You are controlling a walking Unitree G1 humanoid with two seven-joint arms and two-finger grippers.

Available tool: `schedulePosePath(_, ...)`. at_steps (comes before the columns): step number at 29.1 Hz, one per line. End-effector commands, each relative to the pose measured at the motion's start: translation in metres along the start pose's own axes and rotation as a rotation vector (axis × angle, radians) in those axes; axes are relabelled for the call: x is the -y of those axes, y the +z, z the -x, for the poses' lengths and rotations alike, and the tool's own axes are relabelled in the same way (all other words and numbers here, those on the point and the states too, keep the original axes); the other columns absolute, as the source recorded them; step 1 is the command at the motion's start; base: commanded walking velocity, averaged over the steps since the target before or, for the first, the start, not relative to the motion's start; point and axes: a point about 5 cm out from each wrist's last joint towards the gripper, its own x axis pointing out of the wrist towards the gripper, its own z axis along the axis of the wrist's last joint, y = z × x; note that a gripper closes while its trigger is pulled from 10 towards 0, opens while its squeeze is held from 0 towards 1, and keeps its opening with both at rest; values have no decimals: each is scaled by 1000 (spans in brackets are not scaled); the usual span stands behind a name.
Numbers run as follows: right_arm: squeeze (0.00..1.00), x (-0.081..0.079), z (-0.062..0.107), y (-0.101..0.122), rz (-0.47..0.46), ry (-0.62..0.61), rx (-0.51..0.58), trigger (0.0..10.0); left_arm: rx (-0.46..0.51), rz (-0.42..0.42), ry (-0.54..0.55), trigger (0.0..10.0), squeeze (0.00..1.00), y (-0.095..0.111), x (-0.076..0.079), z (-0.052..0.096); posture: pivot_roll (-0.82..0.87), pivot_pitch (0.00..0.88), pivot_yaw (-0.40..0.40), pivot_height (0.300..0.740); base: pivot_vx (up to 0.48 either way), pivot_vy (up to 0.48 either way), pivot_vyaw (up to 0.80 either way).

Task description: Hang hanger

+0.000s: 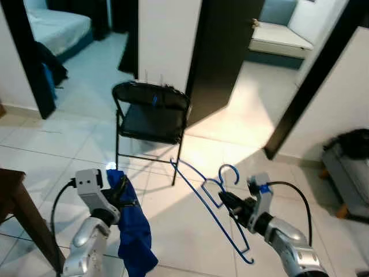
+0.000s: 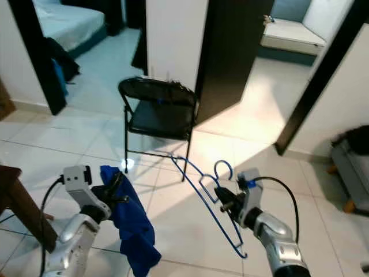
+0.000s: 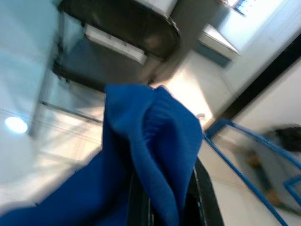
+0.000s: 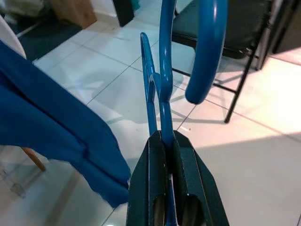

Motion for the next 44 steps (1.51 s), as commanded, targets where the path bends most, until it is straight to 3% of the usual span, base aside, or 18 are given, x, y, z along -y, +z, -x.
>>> schedulePosePath(1,0,-6,-7,7,27,24,39,10000,158,-95,38,10000,0,45,-10,-8,32,0,-102,740,412,0,731)
schedulePosePath(4,0,-7,-7,7,27,24,40,10000,173,-102,40,10000,0,50,-10,-9,32,0,-102,740,412,0,731)
schedulePosePath(5,0,-8,-8,7,26,33,44,10000,259,-151,36,10000,0,81,-9,-16,41,0,-94,740,412,0,731)
schedulePosePath(7,0,-9,-10,7,24,44,48,10000,364,-208,32,10000,0,116,-5,-20,41,0,-94,740,412,0,731)
schedulePosePath(8,0,-10,-11,7,23,50,50,10000,441,-246,37,10000,0,143,-3,-21,42,0,-87,740,409,0,731)
schedulePosePath(11,0,-12,-12,7,18,57,57,10000,591,-334,56,10000,0,194,1,-17,41,0,-80,740,410,0,738)
schedulePosePath(16,0,-13,-11,7,17,61,63,10000,671,-398,101,10000,0,221,3,-11,40,0,-77,740,409,0,733)
schedulePosePath(18,0,-13,-11,6,15,64,66,10000,723,-479,227,10000,0,242,-5,-2,43,0,-77,740,399,0,734)
schedulePosePath(19,0,-13,-11,6,15,64,66,10000,723,-479,227,10000,0,242,-5,-2,43,0,-77,740,394,0,731)
schedulePosePath(21,0,-15,-10,6,24,82,61,10000,734,-612,504,10000,0,261,-34,15,47,0,-81,740,381,0,731)
schedulePosePath(27,0,-15,-10,6,29,89,57,10000,711,-606,568,10000,0,258,-42,18,49,0,-82,740,377,0,733)
schedulePosePath(31,0,-16,-10,5,28,96,56,10000,619,-569,671,10000,0,242,-51,22,44,0,-76,740,367,0,734)
schedulePosePath(44,0,-16,-9,5,22,85,59,10000,460,-490,823,10000,0,212,-70,20,30,0,-53,740,284,0,733)
